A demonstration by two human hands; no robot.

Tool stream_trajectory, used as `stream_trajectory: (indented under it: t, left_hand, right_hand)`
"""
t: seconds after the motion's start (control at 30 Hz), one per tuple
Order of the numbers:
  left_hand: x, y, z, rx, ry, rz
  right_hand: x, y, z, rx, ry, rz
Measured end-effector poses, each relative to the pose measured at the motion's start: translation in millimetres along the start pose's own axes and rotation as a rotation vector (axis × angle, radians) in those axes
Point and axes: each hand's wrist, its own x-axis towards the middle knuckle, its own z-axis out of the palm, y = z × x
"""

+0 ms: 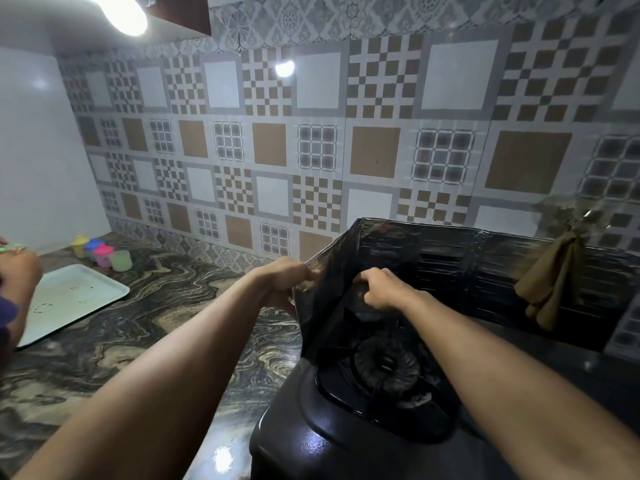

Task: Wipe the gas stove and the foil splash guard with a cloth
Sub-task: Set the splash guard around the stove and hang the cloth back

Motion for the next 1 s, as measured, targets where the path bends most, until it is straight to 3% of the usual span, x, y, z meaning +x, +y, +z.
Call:
stream_trajectory:
  t: [0.23, 0.4, 0.57, 0.67, 0.77, 0.83, 1.0]
  left_hand:
    - [4.6, -10.5, 10.2, -0.173, -0.070, 0.029]
    - [11.7, -35.3, 29.3, -0.267, -0.028, 0.134]
    - [22.4, -65.0, 42.1, -0.233, -0.136, 0.249]
    - [31.3, -73.1, 45.2, -0.228, -0.107, 0.321]
    - [37.9, -78.3, 45.0, -0.233, -0.058, 0.279]
    - [48.2, -84.1, 48.4, -0.324, -0.032, 0.208]
    - [62.2, -82.9, 60.2, -0.518, -0.124, 0.091]
  right_hand:
    - [20.0, -2.3, -33.1, 0.046, 0.279, 0.031]
    - [40.9, -4.2, -57.9, -0.051, 0.297, -0.010]
    - [70.1, -8.7, -67.0, -0.229, 0.227, -0.065]
    - [95.3, -8.2, -72.8, -0.386, 0.292, -0.085]
    - [118.4, -3.3, -75.5, -0.471, 0.320, -0.058]
    - [132.2, 1.2, -75.7, -0.386, 0.320, -0.024]
    - [149.4, 3.0, -66.2, -0.239, 0.522, 0.033]
